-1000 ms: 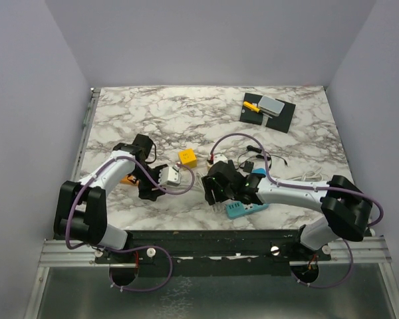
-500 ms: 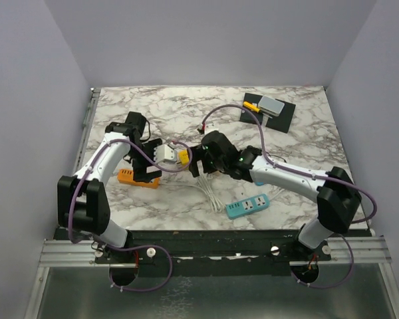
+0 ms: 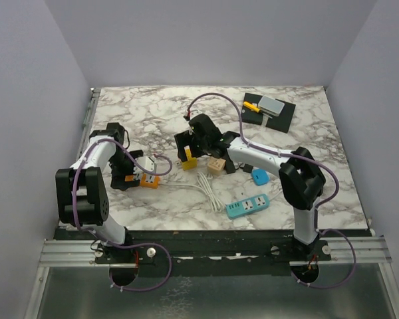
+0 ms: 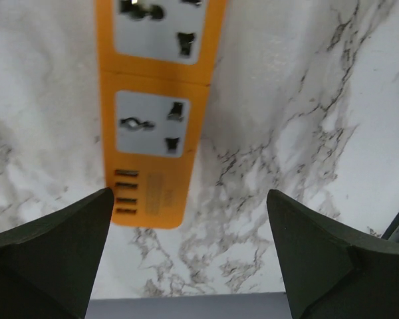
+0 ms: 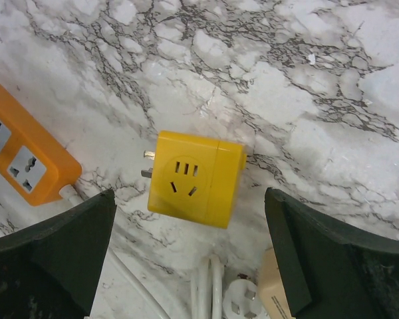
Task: Insert the plug
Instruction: Move the socket to the center of the board, then pick up the plug from the center of the board.
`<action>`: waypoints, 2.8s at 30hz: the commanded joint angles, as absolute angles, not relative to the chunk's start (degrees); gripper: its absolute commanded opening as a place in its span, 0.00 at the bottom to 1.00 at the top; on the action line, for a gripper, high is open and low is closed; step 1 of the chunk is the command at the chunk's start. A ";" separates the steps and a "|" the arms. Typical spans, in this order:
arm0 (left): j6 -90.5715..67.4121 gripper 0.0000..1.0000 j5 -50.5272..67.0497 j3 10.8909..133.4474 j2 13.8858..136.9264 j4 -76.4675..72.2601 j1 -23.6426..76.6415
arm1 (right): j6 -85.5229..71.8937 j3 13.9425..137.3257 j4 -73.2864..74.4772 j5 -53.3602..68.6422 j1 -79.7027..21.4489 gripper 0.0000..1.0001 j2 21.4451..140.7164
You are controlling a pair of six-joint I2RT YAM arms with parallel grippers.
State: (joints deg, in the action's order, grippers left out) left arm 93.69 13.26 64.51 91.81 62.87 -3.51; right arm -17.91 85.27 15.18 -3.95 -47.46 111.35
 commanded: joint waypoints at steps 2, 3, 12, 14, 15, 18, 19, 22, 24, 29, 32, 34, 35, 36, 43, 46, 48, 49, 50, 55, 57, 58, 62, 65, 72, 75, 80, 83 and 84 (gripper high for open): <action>95.89 0.99 13.42 57.27 89.52 55.65 -3.41 | -17.05 88.13 17.24 -0.51 -47.71 1.00 114.63; 94.89 0.99 14.09 56.92 89.48 55.30 -3.43 | -17.01 88.11 17.34 -0.78 -47.72 1.00 114.80; 90.15 0.96 17.61 50.06 84.50 56.75 -0.18 | -17.68 85.87 19.42 -4.98 -47.72 0.98 113.37; 88.84 0.96 19.08 48.34 82.65 57.71 2.25 | -17.28 83.89 19.05 -6.83 -47.66 0.98 110.92; 88.21 0.96 19.79 47.45 81.87 57.98 3.12 | -17.04 83.03 18.99 -7.34 -47.57 0.98 109.85; 85.40 0.94 21.43 45.81 80.74 58.20 5.62 | -16.63 80.70 19.07 -8.75 -47.02 0.98 106.94; 84.40 0.94 22.14 45.93 80.76 58.20 5.93 | -16.55 79.89 19.03 -9.05 -46.71 0.98 106.17; 81.68 0.94 23.78 47.46 80.94 58.36 6.37 | -16.52 76.83 19.02 -9.52 -45.35 0.98 104.25; 80.60 0.94 24.64 49.24 81.01 59.25 6.49 | -16.27 74.81 18.78 -9.99 -44.44 0.99 102.63; 78.23 0.99 25.72 55.35 81.13 63.96 6.57 | -14.07 71.15 19.00 -12.46 -43.99 1.00 100.34; 77.48 0.99 26.63 58.69 80.34 66.85 6.57 | -13.91 69.20 18.67 -12.69 -43.98 1.00 100.11; 76.60 0.99 27.58 60.16 79.10 67.68 6.59 | -13.89 68.30 17.96 -12.80 -44.02 1.00 100.40; 76.29 0.99 28.04 60.85 78.45 68.01 6.51 | -13.82 68.07 17.59 -12.84 -43.97 1.00 100.79; 75.98 0.99 28.47 61.55 78.09 68.29 6.58 | -13.55 68.03 17.26 -12.83 -43.99 0.99 101.32; 68.21 0.99 33.16 69.11 79.56 68.29 6.58 | -11.98 68.89 15.97 -11.51 -43.97 0.88 104.49; 66.55 0.99 36.81 70.78 79.37 67.74 6.59 | -11.67 68.48 14.98 -10.48 -43.97 0.74 104.78; 63.44 0.99 39.39 70.93 78.91 65.40 6.55 | -11.69 68.47 14.63 -10.13 -44.01 0.63 105.00; 61.50 0.99 40.52 70.97 78.76 63.72 6.59 | -11.80 68.47 14.52 -10.00 -44.01 0.57 105.10; 59.82 0.99 41.54 71.12 78.76 62.31 6.59 | -11.78 68.47 14.44 -10.02 -43.95 0.51 105.07; 52.16 0.99 45.75 73.92 80.41 56.69 6.78 | -10.93 70.34 14.69 -10.18 -43.98 0.29 104.23; 50.60 0.99 46.87 75.86 81.55 55.99 7.33 | -10.34 72.27 15.52 -10.95 -43.96 0.22 103.96; 50.14 0.99 47.40 76.80 82.04 55.92 7.59 | -10.09 73.46 16.07 -11.27 -43.98 0.18 103.79; 51.16 0.99 48.25 79.10 82.51 55.88 9.17 | -9.15 77.51 18.34 -10.57 -44.00 0.15 102.08; 54.58 0.99 47.75 79.71 81.74 55.81 10.33 | -8.89 79.91 20.61 -8.55 -43.97 0.13 100.14; 74.09 0.99 43.06 79.79 77.32 55.86 13.27 | -10.68 83.30 25.45 4.30 -43.91 0.12 94.35; 87.42 0.99 39.95 74.95 72.87 54.23 14.87 | -11.59 84.68 26.79 10.99 -43.89 0.12 93.17; 100.03 0.99 40.05 64.95 63.57 44.56 16.03 | -13.18 87.81 29.18 22.49 -43.88 0.12 93.49; 103.20 0.99 42.25 60.94 59.66 39.54 16.26 | -14.33 88.50 28.64 26.51 -43.95 0.12 93.58; 104.76 0.99 42.94 60.04 58.77 39.06 16.36 | -14.64 88.88 28.57 27.71 -43.91 0.12 93.79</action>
State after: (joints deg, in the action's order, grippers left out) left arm 92.97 40.56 64.03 62.22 46.83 15.92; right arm -12.47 86.76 26.87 17.50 -43.79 94.37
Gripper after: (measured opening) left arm 0.988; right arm 0.713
